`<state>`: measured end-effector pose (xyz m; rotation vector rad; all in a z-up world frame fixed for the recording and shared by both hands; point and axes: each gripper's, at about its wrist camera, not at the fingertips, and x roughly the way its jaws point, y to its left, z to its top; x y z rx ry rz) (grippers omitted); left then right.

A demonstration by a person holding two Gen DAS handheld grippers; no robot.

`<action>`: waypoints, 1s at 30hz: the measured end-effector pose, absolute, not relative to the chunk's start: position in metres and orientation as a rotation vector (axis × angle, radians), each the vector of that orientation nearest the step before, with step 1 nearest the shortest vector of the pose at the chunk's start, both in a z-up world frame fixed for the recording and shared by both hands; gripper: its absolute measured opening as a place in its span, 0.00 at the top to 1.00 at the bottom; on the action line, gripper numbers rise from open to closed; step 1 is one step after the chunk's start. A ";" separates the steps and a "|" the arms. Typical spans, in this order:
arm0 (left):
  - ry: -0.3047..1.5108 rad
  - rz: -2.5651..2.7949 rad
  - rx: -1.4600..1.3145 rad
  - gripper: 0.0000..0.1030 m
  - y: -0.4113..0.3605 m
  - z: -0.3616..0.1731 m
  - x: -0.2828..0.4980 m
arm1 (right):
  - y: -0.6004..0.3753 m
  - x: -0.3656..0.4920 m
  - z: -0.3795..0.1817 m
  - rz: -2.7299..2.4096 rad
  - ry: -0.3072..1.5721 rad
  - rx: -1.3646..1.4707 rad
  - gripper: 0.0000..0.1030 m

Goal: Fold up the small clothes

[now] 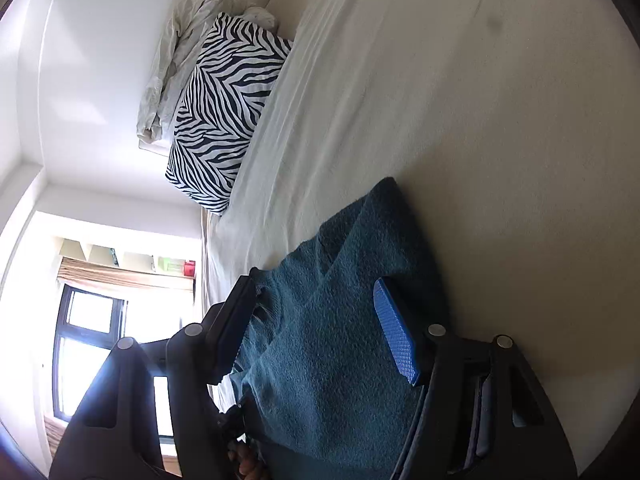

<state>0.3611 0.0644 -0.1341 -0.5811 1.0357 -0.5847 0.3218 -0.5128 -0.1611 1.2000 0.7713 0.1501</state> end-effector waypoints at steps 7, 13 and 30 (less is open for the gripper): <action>1.020 -0.591 -0.582 0.87 0.066 -0.134 0.358 | -0.515 0.323 -0.173 0.221 0.809 1.203 0.40; 1.017 -0.598 -0.593 0.87 0.070 -0.135 0.355 | -0.497 0.269 -0.167 0.287 0.857 1.092 0.40; 0.962 -0.441 -0.393 0.57 0.075 -0.101 0.309 | -0.456 0.251 -0.164 0.323 0.883 1.018 0.45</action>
